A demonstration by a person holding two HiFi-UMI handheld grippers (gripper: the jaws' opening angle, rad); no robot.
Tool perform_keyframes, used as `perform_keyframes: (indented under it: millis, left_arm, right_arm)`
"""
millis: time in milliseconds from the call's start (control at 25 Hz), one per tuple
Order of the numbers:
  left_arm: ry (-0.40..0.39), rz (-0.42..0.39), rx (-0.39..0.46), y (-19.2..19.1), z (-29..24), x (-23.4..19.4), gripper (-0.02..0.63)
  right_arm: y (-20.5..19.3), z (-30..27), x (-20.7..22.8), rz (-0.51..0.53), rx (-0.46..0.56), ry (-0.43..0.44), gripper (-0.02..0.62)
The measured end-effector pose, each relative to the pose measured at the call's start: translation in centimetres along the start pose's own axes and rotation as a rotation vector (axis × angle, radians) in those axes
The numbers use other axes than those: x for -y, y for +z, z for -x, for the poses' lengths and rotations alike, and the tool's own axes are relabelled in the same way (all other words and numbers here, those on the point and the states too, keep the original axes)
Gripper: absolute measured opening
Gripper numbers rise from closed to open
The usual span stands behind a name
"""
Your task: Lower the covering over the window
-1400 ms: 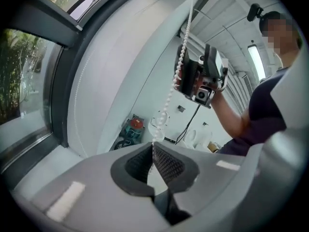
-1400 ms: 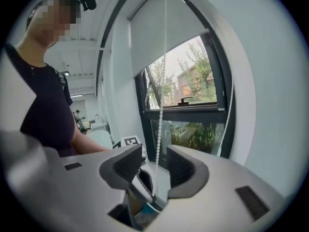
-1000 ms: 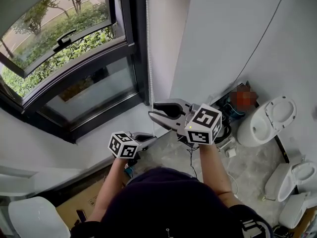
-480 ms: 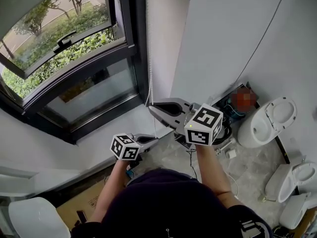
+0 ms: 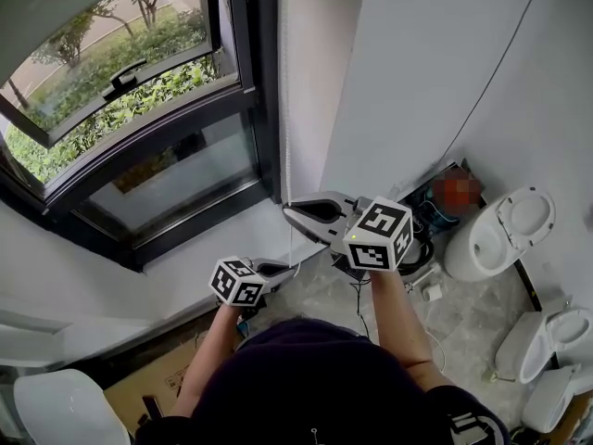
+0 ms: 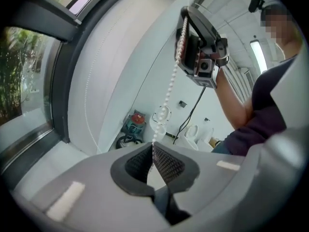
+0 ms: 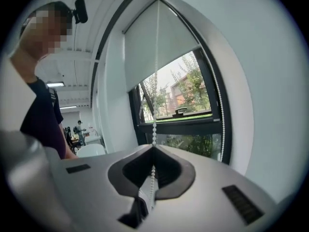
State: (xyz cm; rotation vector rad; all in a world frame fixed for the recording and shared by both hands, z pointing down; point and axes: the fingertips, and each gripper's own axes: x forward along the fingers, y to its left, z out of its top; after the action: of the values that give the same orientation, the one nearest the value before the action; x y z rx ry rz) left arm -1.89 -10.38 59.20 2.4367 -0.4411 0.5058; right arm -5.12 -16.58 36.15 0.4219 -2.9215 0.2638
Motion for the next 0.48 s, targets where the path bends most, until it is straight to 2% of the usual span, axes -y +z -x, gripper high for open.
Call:
perform_keyframes:
  millis: [320, 480]
  left_arm:
    - [0.031, -0.035, 0.008, 0.14, 0.21, -0.12, 0.015]
    - [0.045, -0.037, 0.039, 0.11, 0.37, -0.35, 0.017]
  right_arm:
    - [-0.17, 0.01, 0.35, 0.045, -0.054, -0.020, 0.012]
    - [-0.29, -0.13, 0.13, 0.053, -0.074, -0.016, 0.012]
